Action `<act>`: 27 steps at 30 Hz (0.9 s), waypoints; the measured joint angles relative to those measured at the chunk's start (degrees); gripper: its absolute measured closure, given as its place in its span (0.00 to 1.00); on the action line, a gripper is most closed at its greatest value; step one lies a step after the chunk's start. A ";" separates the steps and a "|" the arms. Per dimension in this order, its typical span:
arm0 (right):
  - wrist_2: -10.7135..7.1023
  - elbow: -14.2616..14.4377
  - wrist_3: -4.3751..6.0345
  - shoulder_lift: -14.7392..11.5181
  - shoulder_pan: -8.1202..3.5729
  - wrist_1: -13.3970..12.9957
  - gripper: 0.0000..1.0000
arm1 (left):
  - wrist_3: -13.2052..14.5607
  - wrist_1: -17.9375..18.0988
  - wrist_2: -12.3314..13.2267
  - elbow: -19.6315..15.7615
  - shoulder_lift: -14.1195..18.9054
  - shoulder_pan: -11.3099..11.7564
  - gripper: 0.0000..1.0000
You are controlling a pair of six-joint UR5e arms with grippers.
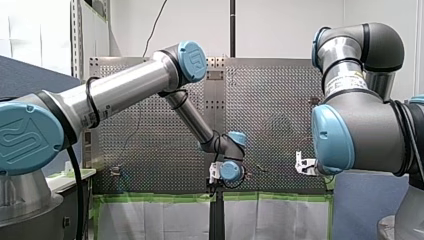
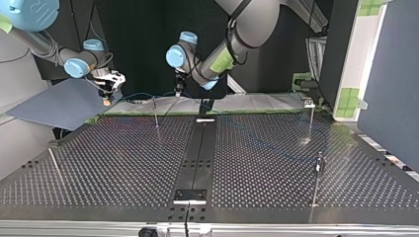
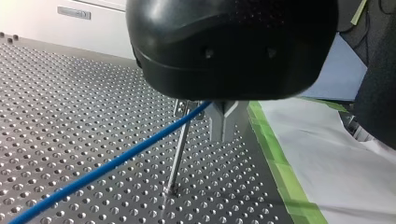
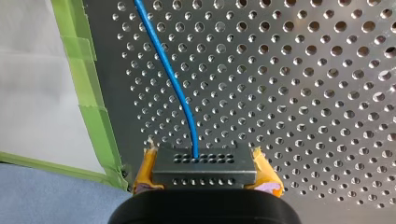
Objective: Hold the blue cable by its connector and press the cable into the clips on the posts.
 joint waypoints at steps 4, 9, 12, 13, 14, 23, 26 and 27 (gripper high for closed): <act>-0.22 0.00 0.20 0.02 0.12 -0.53 1.00 | -0.15 0.03 1.17 0.57 -0.39 0.53 1.00; -0.77 0.00 0.62 0.02 0.27 -1.13 1.00 | -0.17 -1.80 1.83 2.94 -2.57 1.09 1.00; -0.85 -0.03 0.71 0.02 0.29 -1.27 1.00 | -0.40 -2.78 2.32 4.45 -3.23 1.53 1.00; -0.84 -0.07 0.77 0.02 0.29 -1.33 1.00 | -0.46 -3.03 2.44 4.92 -3.33 1.67 1.00; -0.84 -0.13 0.85 0.02 0.26 -1.40 1.00 | -0.52 -3.31 2.54 5.41 -3.38 1.84 1.00; -0.67 -0.99 1.57 0.07 0.01 -1.67 1.00 | -0.46 -6.01 3.30 10.23 -3.47 3.50 1.00; -0.70 -1.38 1.86 0.12 -0.03 -1.81 1.00 | -0.29 -6.77 3.83 11.87 -3.48 4.12 1.00; -0.74 -1.46 1.98 0.14 -0.02 -1.97 1.00 | -0.15 -7.13 3.98 12.54 -3.48 4.42 1.00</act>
